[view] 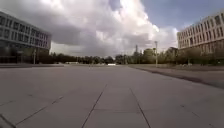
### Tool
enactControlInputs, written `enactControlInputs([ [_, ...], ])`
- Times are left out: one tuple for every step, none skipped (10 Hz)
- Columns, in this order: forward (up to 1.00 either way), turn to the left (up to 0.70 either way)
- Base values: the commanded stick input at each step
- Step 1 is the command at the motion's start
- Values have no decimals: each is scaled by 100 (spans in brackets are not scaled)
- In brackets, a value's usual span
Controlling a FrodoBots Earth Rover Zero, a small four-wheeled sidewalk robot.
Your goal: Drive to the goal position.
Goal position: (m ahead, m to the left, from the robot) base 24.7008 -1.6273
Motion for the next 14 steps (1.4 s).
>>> enactControlInputs([
  [45,0],
  [45,0],
  [45,0],
  [45,0],
  [45,0],
  [45,0],
  [45,0],
  [45,0],
  [45,0],
  [45,0],
  [45,0],
  [45,0],
  [45,0],
  [45,0],
])
